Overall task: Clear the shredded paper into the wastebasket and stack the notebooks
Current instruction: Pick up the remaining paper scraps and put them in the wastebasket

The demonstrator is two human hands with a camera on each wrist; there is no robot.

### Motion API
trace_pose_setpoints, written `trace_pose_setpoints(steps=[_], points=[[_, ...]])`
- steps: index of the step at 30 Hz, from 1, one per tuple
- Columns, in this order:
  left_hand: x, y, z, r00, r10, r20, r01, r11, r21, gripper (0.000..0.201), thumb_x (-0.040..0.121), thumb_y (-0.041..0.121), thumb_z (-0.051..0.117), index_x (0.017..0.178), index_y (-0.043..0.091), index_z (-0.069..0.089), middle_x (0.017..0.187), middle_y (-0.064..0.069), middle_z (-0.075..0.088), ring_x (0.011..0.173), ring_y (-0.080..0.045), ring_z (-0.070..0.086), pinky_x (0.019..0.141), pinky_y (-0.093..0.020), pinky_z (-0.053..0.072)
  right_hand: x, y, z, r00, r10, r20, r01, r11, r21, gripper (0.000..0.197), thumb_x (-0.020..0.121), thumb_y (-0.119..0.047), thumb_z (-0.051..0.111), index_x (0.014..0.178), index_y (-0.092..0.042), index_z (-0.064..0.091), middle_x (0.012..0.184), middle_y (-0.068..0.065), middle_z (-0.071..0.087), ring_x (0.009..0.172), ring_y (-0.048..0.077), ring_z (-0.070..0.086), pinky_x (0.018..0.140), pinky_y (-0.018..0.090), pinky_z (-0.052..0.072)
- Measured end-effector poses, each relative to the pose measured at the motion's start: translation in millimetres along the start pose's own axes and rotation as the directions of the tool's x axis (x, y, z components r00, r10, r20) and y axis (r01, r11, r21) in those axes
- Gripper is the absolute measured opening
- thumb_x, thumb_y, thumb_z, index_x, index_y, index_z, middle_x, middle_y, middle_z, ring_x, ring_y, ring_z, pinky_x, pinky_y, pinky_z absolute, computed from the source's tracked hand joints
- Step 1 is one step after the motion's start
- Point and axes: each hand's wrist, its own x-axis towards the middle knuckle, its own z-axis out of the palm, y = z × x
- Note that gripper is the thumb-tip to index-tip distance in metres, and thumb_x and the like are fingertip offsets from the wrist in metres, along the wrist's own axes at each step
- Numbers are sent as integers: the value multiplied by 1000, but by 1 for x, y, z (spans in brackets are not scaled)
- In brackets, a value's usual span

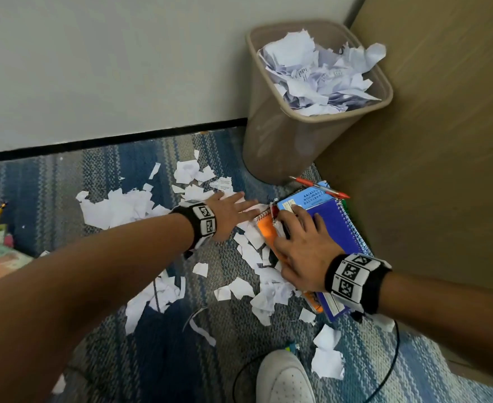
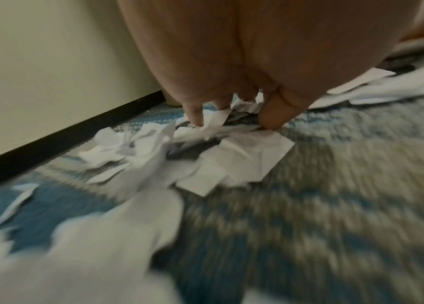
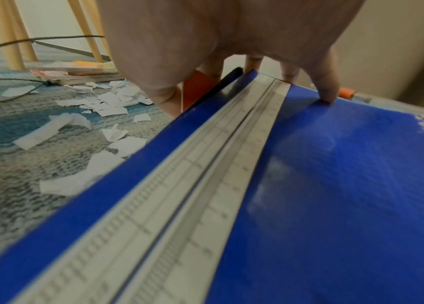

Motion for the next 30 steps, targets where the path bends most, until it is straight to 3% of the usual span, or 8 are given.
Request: trace_pose_setpoints(steps=[6, 10, 12, 15, 21, 24, 27, 30], points=[[-65, -31, 58, 1000, -22, -2, 22, 999, -28, 91, 87, 15, 46, 149, 25, -19, 156, 1, -27, 147, -24, -14, 119, -47, 9, 0, -28, -10, 999, 1, 50, -1, 1000, 4, 58, 66, -52, 56, 117, -24, 58, 148, 20, 28, 137, 52, 21, 108, 68, 22], [-98, -41, 77, 983, -178, -48, 175, 983, -48, 94, 84, 24, 49, 150, 24, -17, 157, -3, -24, 147, -30, -12, 119, -49, 5, -16, -75, 3, 993, -119, 22, 110, 962, 249, 66, 77, -39, 58, 136, -14, 42, 145, 17, 30, 131, 37, 36, 106, 44, 40], [-110, -36, 78, 963, -247, -104, 242, 968, -61, 91, 84, 26, 47, 151, 21, -14, 158, -6, -21, 147, -32, -10, 118, -49, 5, -23, -98, 12, 998, -19, 67, -5, 936, 353, 74, 80, -41, 54, 144, -13, 30, 141, 14, 29, 127, 34, 39, 103, 40, 40], [-121, -28, 75, 931, -294, -214, 276, 955, -112, 88, 83, 25, 45, 152, 17, -11, 159, -9, -18, 147, -30, -9, 117, -49, 4, -24, -112, 24, 931, 237, 279, -320, 896, 306, 92, 82, -58, 51, 151, -14, 8, 153, 17, 7, 136, 39, 26, 104, 46, 38], [-134, 10, 88, 945, -111, -307, 79, 990, -114, 78, 86, 25, 47, 151, 17, 5, 159, -14, -14, 147, -31, -5, 115, -51, 8, -4, -152, 39, 833, 251, 493, -419, 868, 266, 108, 79, -78, 40, 153, -20, -14, 153, 7, -38, 139, 55, -18, 111, 64, 22], [-136, 27, 102, 948, -92, -304, 42, 985, -166, 70, 91, 27, 44, 151, 18, 8, 160, -13, -11, 147, -29, -6, 116, -49, 8, 14, -171, 31, 805, 282, 522, -474, 835, 280, 115, 75, -86, 36, 152, -19, -17, 153, 8, -39, 136, 56, -24, 112, 67, 12], [-142, 35, 119, 927, -87, -365, 5, 975, -221, 68, 91, 29, 49, 150, 15, 18, 160, -16, 1, 147, -32, 4, 113, -54, 17, 18, -175, 19, 817, 245, 521, -447, 841, 305, 112, 82, -77, 43, 152, -16, -18, 153, 10, -36, 134, 42, -36, 115, 62, 2], [-148, 37, 131, 931, -88, -354, 2, 971, -238, 63, 93, 33, 44, 149, 15, 22, 159, -16, 7, 146, -34, 10, 111, -53, 21, 18, -170, 17, 811, 217, 543, -451, 823, 345, 111, 80, -76, 48, 152, -23, -19, 154, 9, -36, 136, 54, -27, 113, 64, 9]])
